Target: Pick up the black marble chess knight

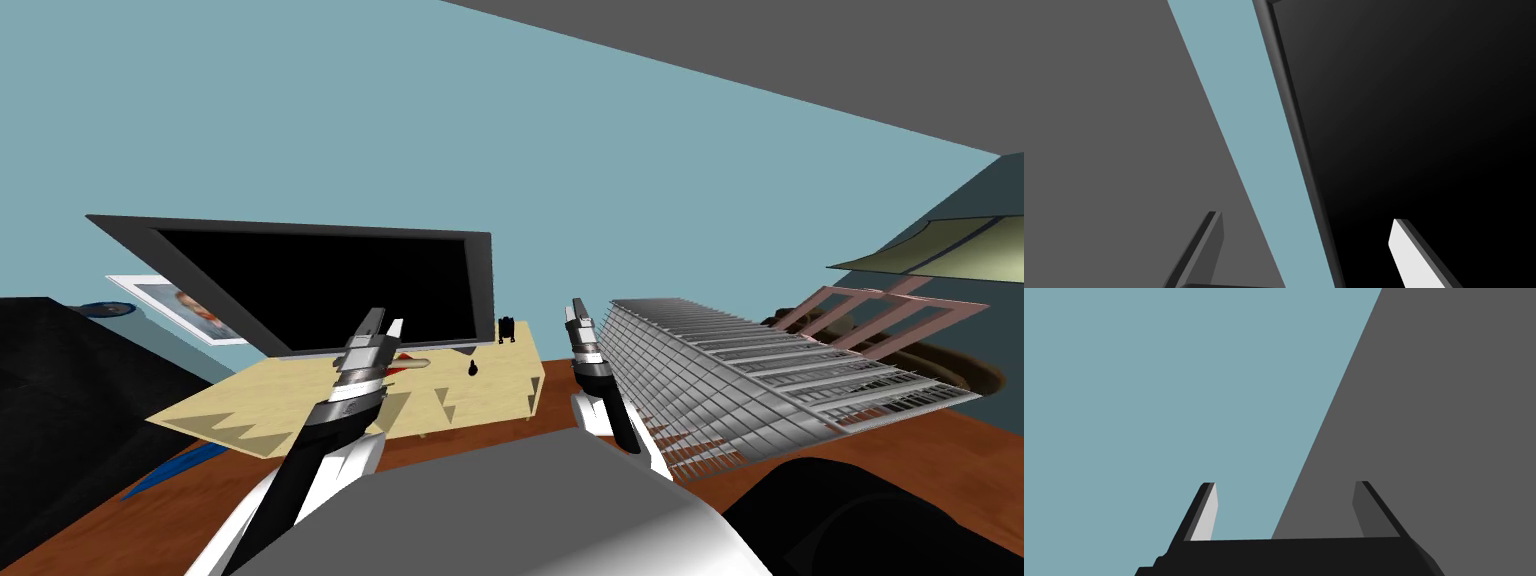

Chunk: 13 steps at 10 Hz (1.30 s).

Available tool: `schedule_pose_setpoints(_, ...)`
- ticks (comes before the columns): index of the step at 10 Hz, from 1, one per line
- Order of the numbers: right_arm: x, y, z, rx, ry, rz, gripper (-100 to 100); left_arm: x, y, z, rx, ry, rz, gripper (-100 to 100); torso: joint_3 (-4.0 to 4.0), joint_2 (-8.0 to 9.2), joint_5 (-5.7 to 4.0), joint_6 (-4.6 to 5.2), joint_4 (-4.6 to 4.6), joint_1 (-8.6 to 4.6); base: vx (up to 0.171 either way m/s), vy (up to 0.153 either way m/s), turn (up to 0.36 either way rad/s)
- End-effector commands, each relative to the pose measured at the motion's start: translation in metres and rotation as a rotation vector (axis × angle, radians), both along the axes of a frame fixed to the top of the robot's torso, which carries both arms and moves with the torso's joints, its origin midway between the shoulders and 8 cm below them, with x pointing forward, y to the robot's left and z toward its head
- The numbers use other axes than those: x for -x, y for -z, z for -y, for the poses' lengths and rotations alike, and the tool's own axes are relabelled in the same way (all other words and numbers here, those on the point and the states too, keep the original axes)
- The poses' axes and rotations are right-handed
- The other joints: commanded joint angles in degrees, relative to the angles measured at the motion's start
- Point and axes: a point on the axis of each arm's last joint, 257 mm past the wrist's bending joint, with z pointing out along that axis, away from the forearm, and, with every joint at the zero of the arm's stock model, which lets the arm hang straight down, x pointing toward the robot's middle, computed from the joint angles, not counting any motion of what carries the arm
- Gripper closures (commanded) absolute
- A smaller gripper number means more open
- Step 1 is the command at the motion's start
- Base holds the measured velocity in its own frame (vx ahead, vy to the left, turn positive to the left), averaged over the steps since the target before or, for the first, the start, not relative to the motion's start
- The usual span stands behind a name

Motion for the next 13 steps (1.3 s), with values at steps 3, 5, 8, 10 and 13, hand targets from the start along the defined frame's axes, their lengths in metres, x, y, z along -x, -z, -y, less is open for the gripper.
schedule_pose_setpoints(3,0.000,0.000,0.000,0.000,0.000,0.000,0,-0.027,0.035,-0.004,-0.014,0.011,-0.130,-100,0.02,0.04,-0.01,0.00,0.01,-0.03,-0.029,-0.027,-0.055)
schedule_pose_setpoints(5,0.000,0.000,0.000,0.000,0.000,0.000,0,-0.036,0.048,-0.006,-0.011,0.009,-0.177,-100,0.04,0.07,-0.01,0.00,0.02,-0.06,-0.032,-0.030,-0.037)
schedule_pose_setpoints(8,0.000,0.000,0.000,0.000,0.000,0.000,0,-0.052,0.076,-0.012,-0.001,0.003,-0.268,-100,0.02,0.03,-0.01,0.00,0.01,-0.05,-0.024,-0.026,-0.046)
schedule_pose_setpoints(10,0.000,0.000,0.000,0.000,0.000,0.000,0,-0.066,0.104,-0.017,0.012,-0.003,-0.353,-100,0.01,0.01,-0.01,0.00,0.01,-0.02,-0.022,-0.026,-0.057)
schedule_pose_setpoints(13,0.000,0.000,0.000,0.000,0.000,0.000,0,-0.074,0.125,-0.022,0.023,-0.013,-0.419,-100,0.01,0.02,-0.01,-0.01,0.01,-0.04,-0.018,-0.024,-0.028)
